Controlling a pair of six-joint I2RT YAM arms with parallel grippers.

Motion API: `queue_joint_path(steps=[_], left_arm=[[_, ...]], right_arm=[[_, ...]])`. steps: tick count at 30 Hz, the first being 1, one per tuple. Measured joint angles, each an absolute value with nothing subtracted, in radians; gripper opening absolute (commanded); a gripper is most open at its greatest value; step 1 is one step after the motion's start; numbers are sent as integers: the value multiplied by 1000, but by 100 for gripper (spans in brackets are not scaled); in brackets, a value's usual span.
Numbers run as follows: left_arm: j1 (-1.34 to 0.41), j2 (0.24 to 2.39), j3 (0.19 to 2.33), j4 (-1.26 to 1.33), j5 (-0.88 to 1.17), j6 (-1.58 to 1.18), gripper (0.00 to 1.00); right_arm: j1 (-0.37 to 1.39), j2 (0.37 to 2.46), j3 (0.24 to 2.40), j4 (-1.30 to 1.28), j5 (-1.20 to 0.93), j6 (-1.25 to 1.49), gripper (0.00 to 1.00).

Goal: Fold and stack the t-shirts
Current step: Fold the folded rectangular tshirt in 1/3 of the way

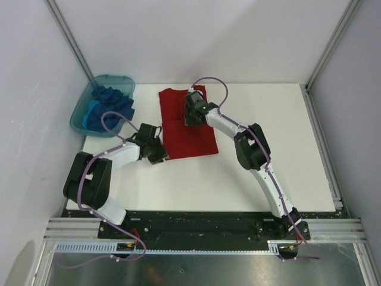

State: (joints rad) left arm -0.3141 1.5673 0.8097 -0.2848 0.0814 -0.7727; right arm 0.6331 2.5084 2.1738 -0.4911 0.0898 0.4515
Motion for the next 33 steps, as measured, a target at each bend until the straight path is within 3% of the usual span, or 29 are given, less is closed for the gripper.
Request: queue_joint_path(steps=[6, 13, 33], left_arm=[[-318, 1607, 819, -243, 86, -798, 31], [-330, 1619, 817, -224, 81, -837, 2], [-282, 1405, 641, -252, 64, -837, 0]], right_arm=[[633, 2508, 2173, -492, 89, 452, 37], [627, 2507, 2173, -493, 89, 459, 36], [689, 2442, 2131, -527, 128, 471, 33]])
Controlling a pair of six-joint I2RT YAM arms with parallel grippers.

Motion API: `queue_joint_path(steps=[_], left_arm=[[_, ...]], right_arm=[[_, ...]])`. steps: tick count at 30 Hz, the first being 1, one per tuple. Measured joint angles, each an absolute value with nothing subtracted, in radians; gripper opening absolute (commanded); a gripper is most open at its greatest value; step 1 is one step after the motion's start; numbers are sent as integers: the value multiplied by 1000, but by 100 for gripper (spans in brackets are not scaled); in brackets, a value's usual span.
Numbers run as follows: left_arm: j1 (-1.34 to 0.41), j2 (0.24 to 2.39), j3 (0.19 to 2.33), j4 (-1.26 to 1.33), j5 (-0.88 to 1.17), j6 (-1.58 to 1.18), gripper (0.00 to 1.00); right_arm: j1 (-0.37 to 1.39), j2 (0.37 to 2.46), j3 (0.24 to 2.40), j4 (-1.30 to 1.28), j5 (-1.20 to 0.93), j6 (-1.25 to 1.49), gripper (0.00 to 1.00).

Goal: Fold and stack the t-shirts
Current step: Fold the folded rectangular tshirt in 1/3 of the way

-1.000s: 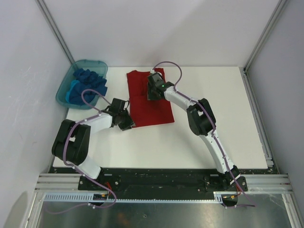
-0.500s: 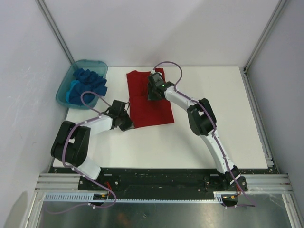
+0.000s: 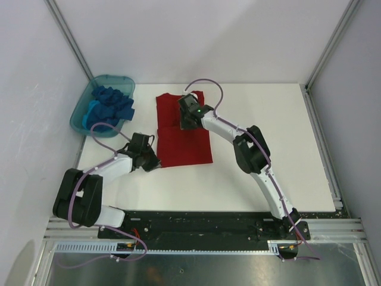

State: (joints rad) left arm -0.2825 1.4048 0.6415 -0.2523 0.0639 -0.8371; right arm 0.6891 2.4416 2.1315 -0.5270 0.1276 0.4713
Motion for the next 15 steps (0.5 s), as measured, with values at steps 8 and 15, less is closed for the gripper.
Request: queue_joint_path(steps=[8, 15], left_arm=[[-257, 1356, 615, -275, 75, -819, 0], [-237, 1311, 601, -281, 91, -802, 0]], right_arm=[[713, 2453, 2128, -537, 127, 480, 33], [711, 2468, 2144, -558, 128, 487, 44]])
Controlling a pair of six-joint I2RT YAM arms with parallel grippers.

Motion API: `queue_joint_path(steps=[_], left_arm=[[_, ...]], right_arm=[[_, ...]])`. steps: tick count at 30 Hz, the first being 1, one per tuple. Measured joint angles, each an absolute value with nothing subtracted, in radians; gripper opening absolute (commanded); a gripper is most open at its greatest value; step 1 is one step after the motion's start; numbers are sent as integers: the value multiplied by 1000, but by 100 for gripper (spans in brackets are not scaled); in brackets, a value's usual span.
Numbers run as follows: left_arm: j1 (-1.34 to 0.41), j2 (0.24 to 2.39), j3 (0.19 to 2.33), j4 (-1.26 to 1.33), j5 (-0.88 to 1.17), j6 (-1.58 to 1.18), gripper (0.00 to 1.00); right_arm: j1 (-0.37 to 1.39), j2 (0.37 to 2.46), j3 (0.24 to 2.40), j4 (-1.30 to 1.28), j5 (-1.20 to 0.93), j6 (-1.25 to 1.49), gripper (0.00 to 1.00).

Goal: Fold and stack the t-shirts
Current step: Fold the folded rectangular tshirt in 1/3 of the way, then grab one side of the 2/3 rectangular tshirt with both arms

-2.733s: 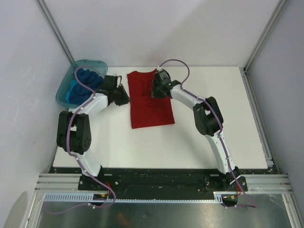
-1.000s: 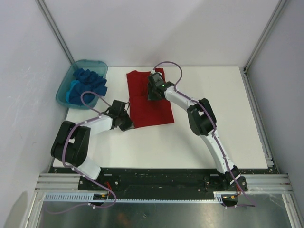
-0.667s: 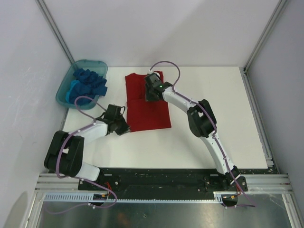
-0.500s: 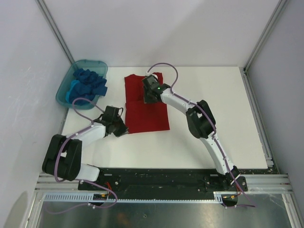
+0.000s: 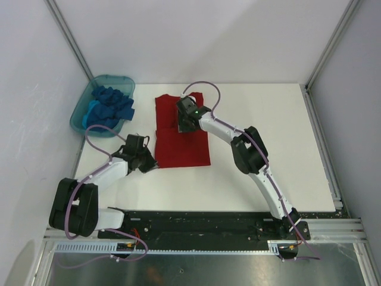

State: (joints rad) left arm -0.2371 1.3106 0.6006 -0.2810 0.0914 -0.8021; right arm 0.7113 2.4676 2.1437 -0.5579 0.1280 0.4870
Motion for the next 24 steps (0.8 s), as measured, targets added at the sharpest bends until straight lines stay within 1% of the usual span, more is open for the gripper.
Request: queue_joint_path(steps=[6, 9, 12, 15, 19, 21, 24], left_arm=[[-233, 1288, 594, -298, 103, -793, 0], [-233, 1285, 589, -302, 109, -788, 0], [-233, 1280, 588, -303, 110, -785, 0], [-232, 1275, 587, -303, 111, -785, 0], [-231, 1275, 586, -303, 114, -785, 0], [-228, 1275, 585, -303, 117, -785, 0], [-227, 1275, 585, -303, 119, -785, 0]], right_arm=[[703, 2467, 2217, -626, 133, 477, 57], [696, 2447, 2217, -642, 136, 473, 58], [686, 2400, 2192, -653, 134, 476, 55], [659, 2260, 2037, -631, 111, 495, 50], [593, 1997, 1704, -554, 68, 537, 44], [558, 1888, 1555, -532, 59, 556, 42], [544, 1789, 1383, -505, 46, 577, 42]])
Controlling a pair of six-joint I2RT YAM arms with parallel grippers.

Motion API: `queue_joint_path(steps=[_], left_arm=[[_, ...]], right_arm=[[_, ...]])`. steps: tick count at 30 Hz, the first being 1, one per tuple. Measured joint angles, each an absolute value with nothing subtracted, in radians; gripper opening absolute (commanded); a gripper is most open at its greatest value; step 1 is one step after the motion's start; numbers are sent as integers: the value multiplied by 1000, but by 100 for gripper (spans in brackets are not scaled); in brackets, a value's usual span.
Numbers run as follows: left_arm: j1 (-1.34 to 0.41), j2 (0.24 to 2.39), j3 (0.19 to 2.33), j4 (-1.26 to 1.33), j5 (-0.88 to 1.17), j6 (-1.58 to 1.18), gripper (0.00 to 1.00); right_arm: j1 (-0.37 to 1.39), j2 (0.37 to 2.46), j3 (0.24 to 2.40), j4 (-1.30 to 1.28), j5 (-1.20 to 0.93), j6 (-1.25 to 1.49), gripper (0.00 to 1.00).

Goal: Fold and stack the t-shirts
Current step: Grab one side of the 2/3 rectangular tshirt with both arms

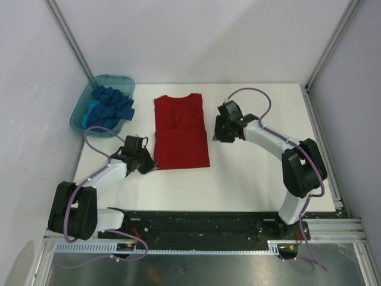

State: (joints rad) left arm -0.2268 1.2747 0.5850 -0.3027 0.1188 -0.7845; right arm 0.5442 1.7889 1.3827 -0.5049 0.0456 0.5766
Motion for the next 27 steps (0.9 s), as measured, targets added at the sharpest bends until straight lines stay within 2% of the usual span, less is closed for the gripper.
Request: queue_joint_path(steps=[8, 27], left_arm=[[-226, 1275, 585, -303, 120, -784, 0], [-226, 1275, 584, -303, 119, -780, 0]], right_arm=[[604, 1734, 1109, -431, -30, 622, 41], [667, 1733, 1026, -285, -62, 693, 40]])
